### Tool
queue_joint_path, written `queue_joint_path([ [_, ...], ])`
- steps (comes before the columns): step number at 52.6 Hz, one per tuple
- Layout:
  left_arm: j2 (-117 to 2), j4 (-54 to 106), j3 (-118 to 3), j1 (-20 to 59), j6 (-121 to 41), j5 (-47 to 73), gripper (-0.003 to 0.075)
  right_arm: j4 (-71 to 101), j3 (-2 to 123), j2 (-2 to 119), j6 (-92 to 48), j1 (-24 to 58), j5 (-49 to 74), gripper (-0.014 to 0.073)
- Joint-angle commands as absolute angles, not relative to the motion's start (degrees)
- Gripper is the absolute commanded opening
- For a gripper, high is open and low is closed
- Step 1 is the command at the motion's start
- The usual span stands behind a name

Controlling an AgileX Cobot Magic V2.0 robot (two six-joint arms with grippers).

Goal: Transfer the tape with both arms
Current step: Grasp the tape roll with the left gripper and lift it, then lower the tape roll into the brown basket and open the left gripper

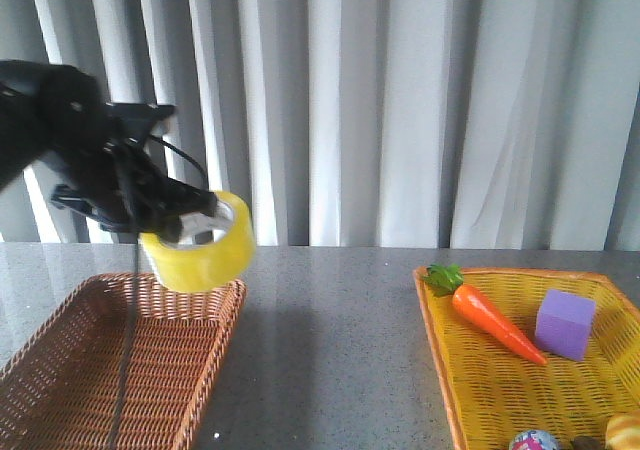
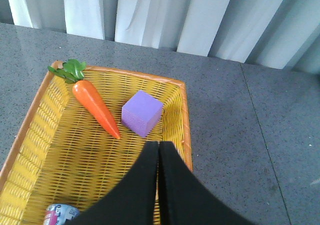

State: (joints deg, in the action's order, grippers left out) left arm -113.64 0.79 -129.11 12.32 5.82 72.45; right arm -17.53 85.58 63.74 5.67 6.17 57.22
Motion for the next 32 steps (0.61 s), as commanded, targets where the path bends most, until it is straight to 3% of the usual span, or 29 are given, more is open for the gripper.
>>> queue_joint_path([
  [1,-108.45,7.62,-130.92,6.57,6.21,68.83,0.0004,-19.09,86.83,62.77,5.54,5.76,53.67,-0.0008],
  [12,-107.41,12.93,-123.88,-0.28,4.13,66.8,0.001,-19.09,86.83,62.77,5.54,5.76,53.67,-0.0008],
  [32,-107.48,6.39,-105.15,-0.72,0.32,58.45,0.0022,-19.09,86.83,62.77,5.54,5.76,53.67,-0.0008],
])
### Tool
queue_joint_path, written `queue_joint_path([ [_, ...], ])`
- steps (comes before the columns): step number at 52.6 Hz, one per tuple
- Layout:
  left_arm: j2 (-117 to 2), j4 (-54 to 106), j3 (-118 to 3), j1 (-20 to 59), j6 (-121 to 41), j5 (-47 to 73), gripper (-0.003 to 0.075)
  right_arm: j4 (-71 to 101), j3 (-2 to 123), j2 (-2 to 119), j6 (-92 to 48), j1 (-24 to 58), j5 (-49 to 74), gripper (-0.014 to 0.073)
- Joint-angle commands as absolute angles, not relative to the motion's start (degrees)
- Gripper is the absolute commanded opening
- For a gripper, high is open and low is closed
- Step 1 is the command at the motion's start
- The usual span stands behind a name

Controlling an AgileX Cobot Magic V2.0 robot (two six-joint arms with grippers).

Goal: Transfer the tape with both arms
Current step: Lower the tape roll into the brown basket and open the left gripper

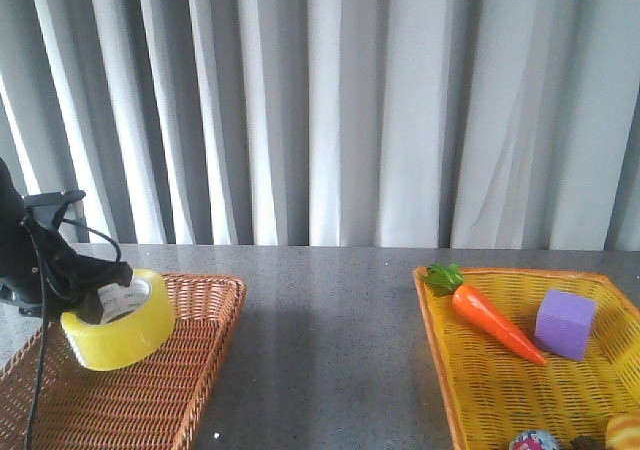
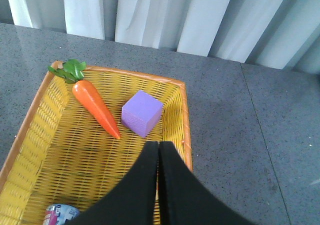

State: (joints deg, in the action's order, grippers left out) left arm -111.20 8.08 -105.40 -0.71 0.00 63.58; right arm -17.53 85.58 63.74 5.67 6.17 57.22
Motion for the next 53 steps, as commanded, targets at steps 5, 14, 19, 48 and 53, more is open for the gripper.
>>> queue_joint_path([
  [5,-108.28,4.61,-104.71,-0.72,0.48,58.71,0.0022,-19.09,86.83,62.77,5.54,5.76,53.67,-0.0008],
  [14,-110.53,5.39,-104.71,-0.39,0.48,61.07,0.0028,-19.09,86.83,62.77,5.54,5.76,53.61,-0.0008],
  [19,-111.67,5.2,-104.71,0.11,0.48,61.41,0.0033,-19.09,86.83,62.77,5.54,5.76,53.67,-0.0008],
  [48,-115.69,4.54,-104.84,0.12,-1.32,59.77,0.0078,-19.09,86.83,62.77,5.54,5.76,53.62,-0.0008],
  [53,-116.07,4.68,-104.84,0.12,-2.27,59.85,0.0104,-19.09,86.83,62.77,5.54,5.76,53.62,-0.0008],
])
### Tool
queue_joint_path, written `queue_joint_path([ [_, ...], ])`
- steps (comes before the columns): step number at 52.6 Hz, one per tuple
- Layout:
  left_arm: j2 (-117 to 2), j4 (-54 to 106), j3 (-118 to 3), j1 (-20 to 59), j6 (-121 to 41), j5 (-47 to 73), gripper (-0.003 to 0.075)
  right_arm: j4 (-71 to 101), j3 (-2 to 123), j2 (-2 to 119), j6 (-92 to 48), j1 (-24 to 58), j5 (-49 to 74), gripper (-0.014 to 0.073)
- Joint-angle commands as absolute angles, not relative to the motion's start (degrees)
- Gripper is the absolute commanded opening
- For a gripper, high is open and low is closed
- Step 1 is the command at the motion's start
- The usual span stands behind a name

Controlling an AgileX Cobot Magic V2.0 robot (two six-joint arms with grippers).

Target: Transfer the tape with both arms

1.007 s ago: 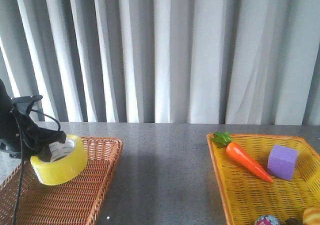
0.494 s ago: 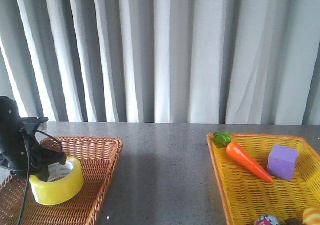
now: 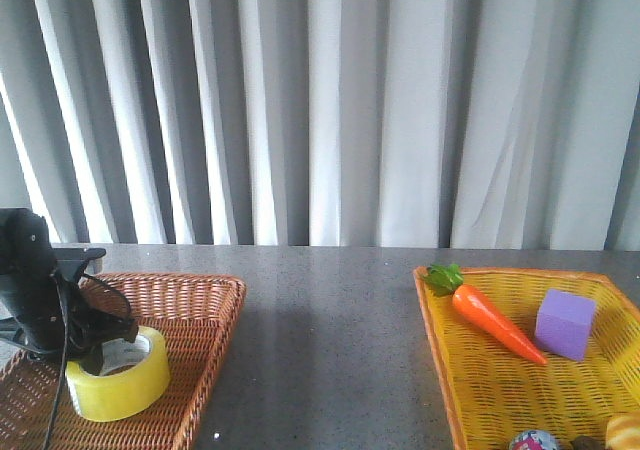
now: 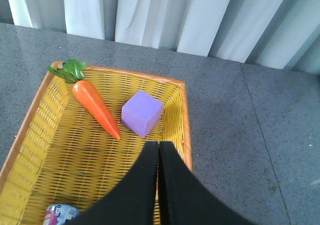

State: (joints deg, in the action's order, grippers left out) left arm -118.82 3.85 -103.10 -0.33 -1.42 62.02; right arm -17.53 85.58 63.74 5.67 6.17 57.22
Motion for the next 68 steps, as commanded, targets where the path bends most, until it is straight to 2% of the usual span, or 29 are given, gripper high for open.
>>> queue_joint_path([
  [1,-116.15,4.68,-104.84,0.12,-2.27,59.92,0.0112,-19.09,86.83,62.77,5.54,5.76,53.62,-0.0008],
  [6,-116.46,4.68,-104.84,0.12,-2.36,60.68,0.0159,-19.09,86.83,62.77,5.54,5.76,53.62,-0.0008],
  [20,-116.53,5.42,-104.84,-0.03,-2.25,61.34,0.0426,-19.09,86.83,62.77,5.54,5.76,53.62,-0.0008],
  [27,-115.84,8.25,-106.28,-0.03,-2.06,62.37,0.0524,-19.09,86.83,62.77,5.54,5.76,53.62,-0.0008],
  [43,-108.57,19.36,-117.67,-0.03,-2.06,62.78,0.054,-19.09,86.83,62.77,5.54,5.76,53.62,-0.0008],
  [48,-103.58,19.5,-119.11,-0.07,-2.11,61.4,0.0523,-19.09,86.83,62.77,5.54,5.76,53.62,-0.0008],
  [53,-97.62,18.95,-118.99,-0.95,-2.15,60.05,0.0468,-19.09,86.83,62.77,5.54,5.76,53.62,-0.0008],
  [58,-92.06,18.1,-118.99,-1.75,-2.15,60.33,0.0351,-19.09,86.83,62.77,5.54,5.76,53.62,-0.0008],
  [68,-82.58,18.32,-118.99,-1.57,-2.22,59.87,0.005,-19.09,86.83,62.77,5.54,5.76,53.62,-0.0008],
])
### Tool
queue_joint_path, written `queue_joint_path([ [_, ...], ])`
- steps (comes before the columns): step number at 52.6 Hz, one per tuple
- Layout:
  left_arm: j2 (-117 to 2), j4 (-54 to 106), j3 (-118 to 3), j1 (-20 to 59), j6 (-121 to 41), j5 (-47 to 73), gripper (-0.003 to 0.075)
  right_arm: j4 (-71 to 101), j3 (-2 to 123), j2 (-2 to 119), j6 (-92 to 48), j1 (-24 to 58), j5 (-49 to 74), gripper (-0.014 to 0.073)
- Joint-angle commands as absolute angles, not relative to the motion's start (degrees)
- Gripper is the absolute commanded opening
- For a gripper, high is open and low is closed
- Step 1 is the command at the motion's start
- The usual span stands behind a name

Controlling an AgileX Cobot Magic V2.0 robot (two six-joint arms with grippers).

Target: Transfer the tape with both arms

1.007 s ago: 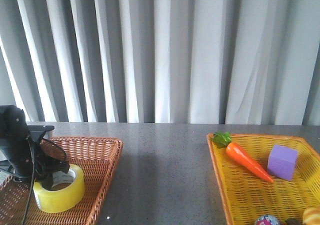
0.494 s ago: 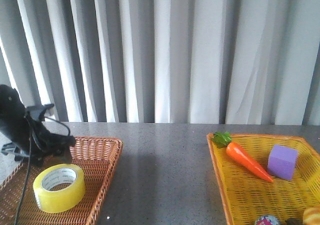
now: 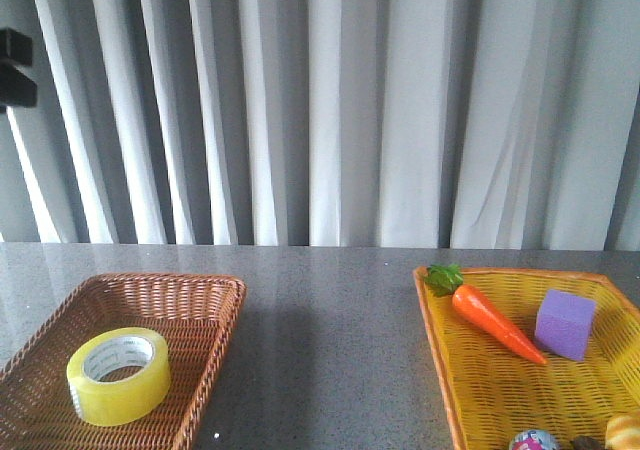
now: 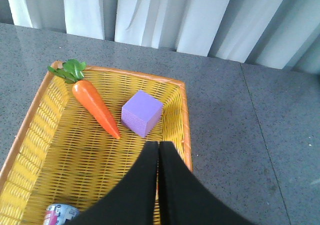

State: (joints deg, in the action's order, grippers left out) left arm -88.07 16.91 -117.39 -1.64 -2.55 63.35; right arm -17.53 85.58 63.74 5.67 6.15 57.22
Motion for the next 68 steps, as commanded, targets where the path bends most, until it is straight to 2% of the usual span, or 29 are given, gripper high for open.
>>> queue_joint_path([
  [1,-81.77,18.32,-118.99,-1.57,-2.22,59.87,0.0019,-19.09,86.83,62.77,5.54,5.76,53.62,-0.0008],
  [2,-81.02,18.32,-118.99,-1.57,-2.22,59.87,-0.001,-19.09,86.83,62.77,5.54,5.76,53.62,-0.0008],
  [22,-72.56,18.26,-118.99,-1.57,-2.02,59.65,-0.0008,-19.09,86.83,62.77,5.54,5.76,53.62,-0.0008],
  [45,-72.78,18.21,-118.99,-1.57,-2.07,59.82,-0.0007,-19.09,86.83,62.77,5.54,5.76,53.62,-0.0008],
  [52,-72.7,13.19,-118.14,-1.57,-2.07,59.22,-0.0007,-19.09,86.83,62.77,5.54,5.76,53.62,-0.0008],
  [60,-67.71,6.94,-110.67,-1.57,0.69,57.44,-0.0007,-19.09,86.83,62.77,5.54,5.76,53.62,-0.0008],
  [68,-55.81,0.66,-90.43,-1.57,1.93,49.72,-0.0007,-19.09,86.83,62.77,5.54,5.76,53.62,-0.0008],
])
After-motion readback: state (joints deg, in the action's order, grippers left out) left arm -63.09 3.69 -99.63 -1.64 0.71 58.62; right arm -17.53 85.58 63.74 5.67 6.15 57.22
